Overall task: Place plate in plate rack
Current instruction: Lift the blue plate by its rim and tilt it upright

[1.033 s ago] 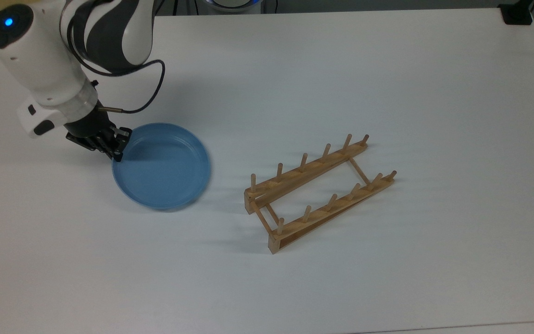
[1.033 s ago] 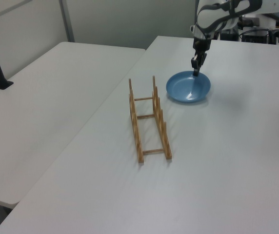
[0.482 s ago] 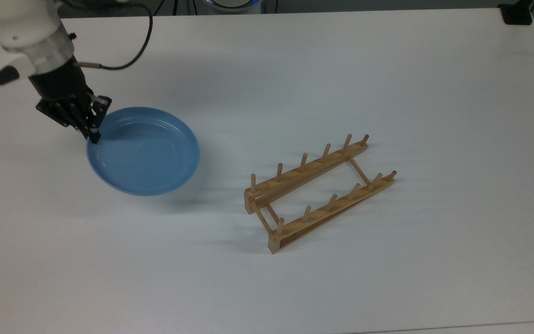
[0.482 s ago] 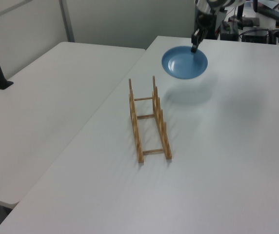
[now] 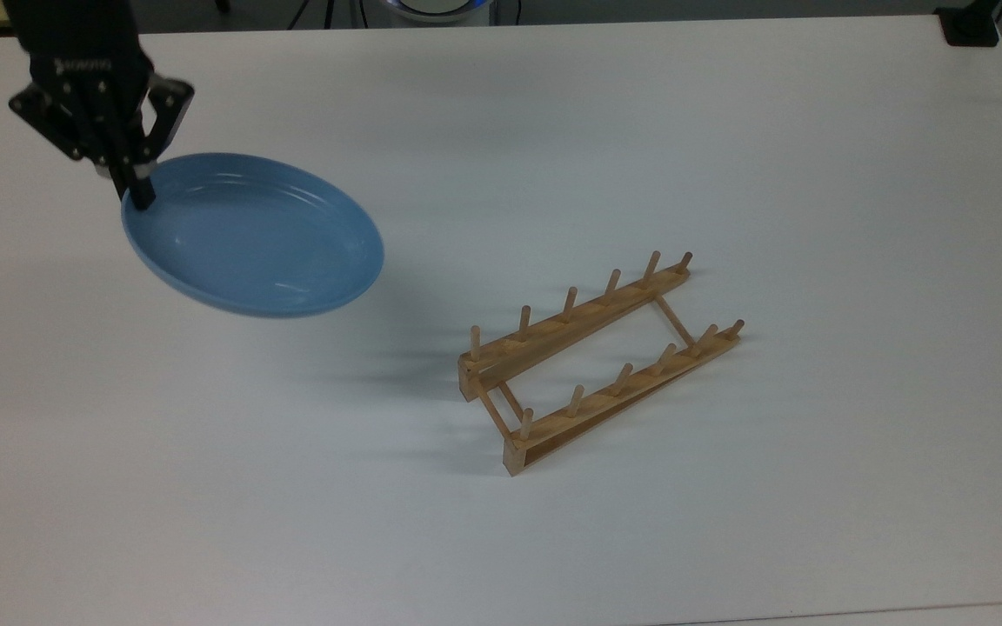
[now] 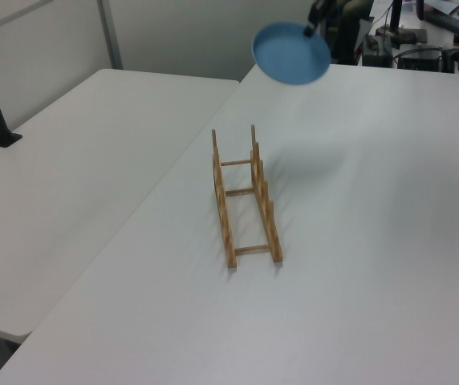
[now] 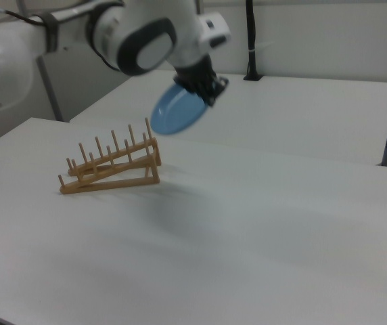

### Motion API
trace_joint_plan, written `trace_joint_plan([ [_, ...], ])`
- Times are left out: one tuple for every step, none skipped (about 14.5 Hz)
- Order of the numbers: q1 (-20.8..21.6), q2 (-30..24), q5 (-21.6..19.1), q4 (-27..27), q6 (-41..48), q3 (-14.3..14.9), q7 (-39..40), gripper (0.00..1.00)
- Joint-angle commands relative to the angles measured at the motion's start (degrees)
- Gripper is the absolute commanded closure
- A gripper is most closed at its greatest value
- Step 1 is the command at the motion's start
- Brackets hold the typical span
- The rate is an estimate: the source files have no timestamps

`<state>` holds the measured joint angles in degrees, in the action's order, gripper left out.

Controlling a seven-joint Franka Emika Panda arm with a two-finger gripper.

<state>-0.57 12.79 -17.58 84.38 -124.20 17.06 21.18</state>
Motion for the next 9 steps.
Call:
trace_joint_plan([
  [9.52, -2.06, 0.78, 0.35, -8.67, 4.99, 0.97, 1.0],
  [11.54, -1.89, 2.8, -0.44, -10.26, 5.78, 0.8, 1.0],
  [14.34, -1.54, 6.12, -1.49, -11.06, 7.53, -0.16, 1.0],
  [16.29, -1.27, 8.07, -2.37, -11.07, 8.76, -1.39, 1.0],
  [18.31, -0.84, 10.26, -2.64, -11.07, 9.82, -2.19, 1.0],
  [20.5, -0.14, 12.46, -2.73, -11.15, 10.87, -3.41, 1.0],
  [22.7, 0.22, 14.66, -2.73, -11.24, 12.1, -5.08, 1.0],
  [25.16, 0.4, 17.2, -2.73, -11.33, 13.25, -6.92, 1.0],
  [27.36, 0.4, 20.01, -2.73, -11.33, 13.95, -8.77, 1.0],
])
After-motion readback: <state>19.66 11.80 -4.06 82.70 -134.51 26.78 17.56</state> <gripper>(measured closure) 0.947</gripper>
